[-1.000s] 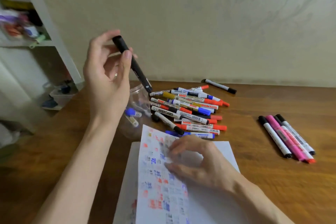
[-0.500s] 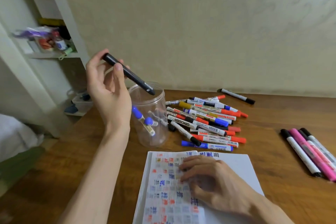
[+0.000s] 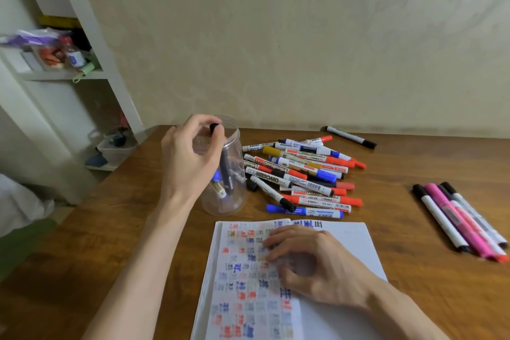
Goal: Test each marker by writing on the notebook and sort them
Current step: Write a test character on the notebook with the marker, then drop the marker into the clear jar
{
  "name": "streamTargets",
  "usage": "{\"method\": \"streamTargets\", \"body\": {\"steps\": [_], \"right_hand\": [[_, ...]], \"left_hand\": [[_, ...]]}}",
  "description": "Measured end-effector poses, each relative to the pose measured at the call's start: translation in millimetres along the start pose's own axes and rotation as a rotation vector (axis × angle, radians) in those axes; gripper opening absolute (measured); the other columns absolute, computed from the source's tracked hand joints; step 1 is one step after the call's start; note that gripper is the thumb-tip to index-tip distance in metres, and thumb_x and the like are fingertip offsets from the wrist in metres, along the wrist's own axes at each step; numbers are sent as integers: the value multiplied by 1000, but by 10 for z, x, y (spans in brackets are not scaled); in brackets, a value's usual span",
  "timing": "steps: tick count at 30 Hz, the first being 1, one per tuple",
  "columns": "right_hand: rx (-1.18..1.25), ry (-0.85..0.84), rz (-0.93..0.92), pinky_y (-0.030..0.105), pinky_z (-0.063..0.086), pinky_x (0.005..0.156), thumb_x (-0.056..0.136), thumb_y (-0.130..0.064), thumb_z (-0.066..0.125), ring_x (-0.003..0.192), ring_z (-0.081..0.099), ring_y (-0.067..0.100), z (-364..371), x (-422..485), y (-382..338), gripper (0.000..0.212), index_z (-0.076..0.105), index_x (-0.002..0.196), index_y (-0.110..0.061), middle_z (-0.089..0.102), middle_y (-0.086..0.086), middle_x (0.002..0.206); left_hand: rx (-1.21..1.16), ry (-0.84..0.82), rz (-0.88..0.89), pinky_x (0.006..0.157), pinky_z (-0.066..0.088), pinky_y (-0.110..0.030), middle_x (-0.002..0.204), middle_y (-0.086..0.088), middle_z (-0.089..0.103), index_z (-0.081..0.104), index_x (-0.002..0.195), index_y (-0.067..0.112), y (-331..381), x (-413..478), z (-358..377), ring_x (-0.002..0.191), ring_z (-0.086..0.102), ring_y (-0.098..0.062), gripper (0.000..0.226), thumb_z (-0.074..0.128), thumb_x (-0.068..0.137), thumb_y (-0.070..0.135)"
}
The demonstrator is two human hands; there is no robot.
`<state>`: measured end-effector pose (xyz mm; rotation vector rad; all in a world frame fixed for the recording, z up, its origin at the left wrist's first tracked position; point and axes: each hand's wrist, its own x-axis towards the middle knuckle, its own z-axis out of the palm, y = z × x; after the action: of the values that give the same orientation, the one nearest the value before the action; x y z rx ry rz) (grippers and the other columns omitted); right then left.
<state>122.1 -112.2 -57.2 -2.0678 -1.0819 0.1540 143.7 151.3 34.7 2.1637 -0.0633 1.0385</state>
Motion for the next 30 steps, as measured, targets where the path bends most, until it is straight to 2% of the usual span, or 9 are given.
{"method": "streamTargets", "body": {"steps": [7,11,14,16,21,24,26,28,30], "right_hand": [[-5,3,-5,12,40,110,83,-16,75,130,55,-7,7,-10,15,28,83,109,-26,70,-21,130],[-2,5,-6,15,43,110,82,-15,74,128,57,-6,11,-26,21,30,83,109,-23,71,-17,130],[-8,18,-10,21,47,108,82,-15,75,125,59,-3,16,-26,33,28,82,109,-23,71,-13,129],[0,43,-24,28,51,104,81,-14,76,121,62,2,26,-27,44,28,82,107,-22,71,-12,127],[83,146,-23,38,57,85,81,-12,84,103,69,17,-20,-57,54,27,78,107,-8,74,1,111],[46,263,56,40,57,87,83,-12,81,100,68,13,-149,-58,209,21,80,104,-14,73,-3,106],[-106,434,144,38,58,86,86,-11,78,102,66,12,-229,-53,343,22,79,105,-20,70,-5,109],[-298,575,258,37,57,80,89,-15,79,103,62,15,-308,-59,454,22,77,110,-21,69,-2,113],[-424,595,317,35,53,78,91,-23,79,101,56,15,-358,-81,554,19,76,110,-21,69,-1,114]], "left_hand": [[88,-16,7,88,55,-46,96,10,72,74,101,19,-23,-16,8,97,64,-6,35,53,98,47],[44,217,123,95,52,-41,109,-4,68,69,109,6,174,-175,99,108,60,-16,17,61,99,18],[-39,357,219,87,52,-42,107,-9,66,67,106,-1,468,-440,298,102,61,-28,17,58,93,-6],[-182,301,142,82,52,-47,106,-5,67,67,107,4,708,-636,501,96,63,-28,22,55,92,-8],[-530,81,-319,92,56,-52,113,3,69,64,116,16,943,-1027,1006,109,67,-22,19,54,101,9],[-470,50,-388,90,58,-43,116,0,68,61,120,17,766,-1109,1039,107,67,-17,20,55,103,8],[-454,23,-431,84,60,-29,113,-4,67,60,120,15,618,-1128,994,101,67,-13,21,54,103,4],[-448,-28,-429,79,58,-24,104,-5,66,59,118,12,507,-1140,951,94,68,-11,21,52,102,0],[-460,-70,-440,78,55,-22,98,-5,65,60,115,12,430,-1146,945,86,65,-11,23,51,100,-3]]}}
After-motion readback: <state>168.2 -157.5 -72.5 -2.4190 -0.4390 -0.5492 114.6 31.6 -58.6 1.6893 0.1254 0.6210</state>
